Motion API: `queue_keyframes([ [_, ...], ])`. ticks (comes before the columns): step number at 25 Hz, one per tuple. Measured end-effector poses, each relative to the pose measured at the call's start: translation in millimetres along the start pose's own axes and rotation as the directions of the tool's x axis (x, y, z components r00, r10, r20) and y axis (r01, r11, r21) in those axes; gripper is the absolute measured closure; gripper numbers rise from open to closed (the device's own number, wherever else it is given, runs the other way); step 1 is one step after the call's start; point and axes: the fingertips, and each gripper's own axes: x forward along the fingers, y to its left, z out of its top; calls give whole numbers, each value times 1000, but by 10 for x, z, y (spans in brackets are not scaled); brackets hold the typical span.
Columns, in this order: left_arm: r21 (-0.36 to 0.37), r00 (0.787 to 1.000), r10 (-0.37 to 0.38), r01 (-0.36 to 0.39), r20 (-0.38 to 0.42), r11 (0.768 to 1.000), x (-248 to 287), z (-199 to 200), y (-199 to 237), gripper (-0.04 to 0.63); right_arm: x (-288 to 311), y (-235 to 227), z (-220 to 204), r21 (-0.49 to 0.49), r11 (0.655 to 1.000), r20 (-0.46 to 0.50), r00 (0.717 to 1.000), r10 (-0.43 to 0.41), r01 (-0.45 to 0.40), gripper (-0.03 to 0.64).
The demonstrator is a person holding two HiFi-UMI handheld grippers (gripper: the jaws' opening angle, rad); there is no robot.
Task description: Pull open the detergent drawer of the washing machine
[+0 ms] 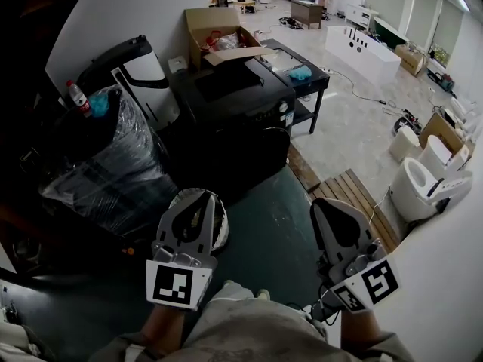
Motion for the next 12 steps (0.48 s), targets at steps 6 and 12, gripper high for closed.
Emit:
queue_keyframes([
  [6,-3,999,29,-29,-13,1000,30,-33,88,580,70,-64,-8,69,998,34,999,-8,5,433],
  [12,0,999,34,-34,-6,999,110,-75,130,580,151,-181,-41,93,995,56,998,-30,25,287],
])
